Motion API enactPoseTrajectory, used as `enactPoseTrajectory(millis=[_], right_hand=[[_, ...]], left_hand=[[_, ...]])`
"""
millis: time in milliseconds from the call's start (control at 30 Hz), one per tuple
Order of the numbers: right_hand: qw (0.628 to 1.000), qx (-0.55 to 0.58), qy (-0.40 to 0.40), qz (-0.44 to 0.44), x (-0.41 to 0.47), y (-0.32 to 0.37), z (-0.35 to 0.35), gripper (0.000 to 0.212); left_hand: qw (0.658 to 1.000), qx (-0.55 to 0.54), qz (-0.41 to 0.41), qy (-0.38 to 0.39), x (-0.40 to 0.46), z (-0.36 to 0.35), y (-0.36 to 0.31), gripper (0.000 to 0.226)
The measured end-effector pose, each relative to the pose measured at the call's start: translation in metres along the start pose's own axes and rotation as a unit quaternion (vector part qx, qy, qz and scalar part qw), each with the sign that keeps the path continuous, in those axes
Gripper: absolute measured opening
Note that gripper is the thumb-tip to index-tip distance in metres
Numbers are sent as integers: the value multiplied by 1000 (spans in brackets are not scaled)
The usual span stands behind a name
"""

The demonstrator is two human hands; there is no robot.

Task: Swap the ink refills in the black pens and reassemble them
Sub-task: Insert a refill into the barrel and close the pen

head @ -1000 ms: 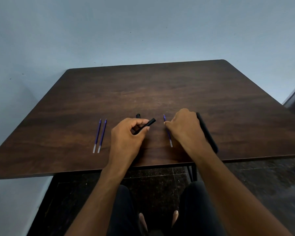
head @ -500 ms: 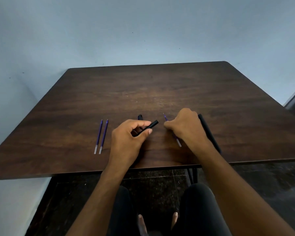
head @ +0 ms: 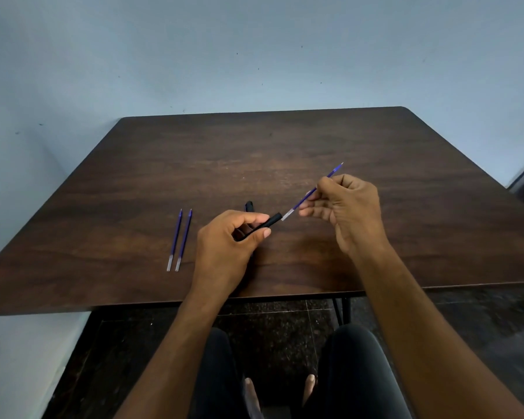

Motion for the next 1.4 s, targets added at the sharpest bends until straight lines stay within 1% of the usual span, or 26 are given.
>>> enactPoseTrajectory(millis=[200,367,567,700,800,967,1133,1200,1267,1333,1400], right_hand=[[1000,7,-20,9,-4,8,1,5],[1000,15,-20,9,-7,9,1,10],[1000,25,4,-6,-14,-3,-4,14],[999,3,34,-6,-20,-10,-6,16],[999,-3,41,-13,-23,-15,-8,17],[998,-25,59,-19,-27,-23,-9,10],[993,-63,99,-13,-33,-31,-11,9],[994,-49,98,-15,-34,-29,-11,12],[997,-9,80,-11,-32,-26,-9,16],[998,23,64,6,-30,-23,-8,16],[998,31,54,20,-28,-23,-7,14]], left_hand=[[1000,4,1,-1,0,0,0,25],[1000,8,4,1,0,0,-1,25],[1000,11,2,4,0,1,-2,25],[1000,9,7,2,-1,1,-1,25],[1000,9,7,1,0,0,0,25],[1000,5,7,-1,0,-1,1,25],[1000,4,8,-10,-1,0,3,27],[999,-8,12,-30,-1,1,3,27],[999,-15,22,-41,-1,1,4,26],[999,-9,26,-41,-2,1,4,26],[999,-1,27,-38,-1,1,4,26]])
Point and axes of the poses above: each hand's wrist, its own x-axis towards the middle knuckle, its own z-axis out of the back of the hand, y = z × x, the point moved 1 cm from there along x, towards the middle knuckle, and after that the axes turned 8 degrees about -y, right-handed, at the moved point
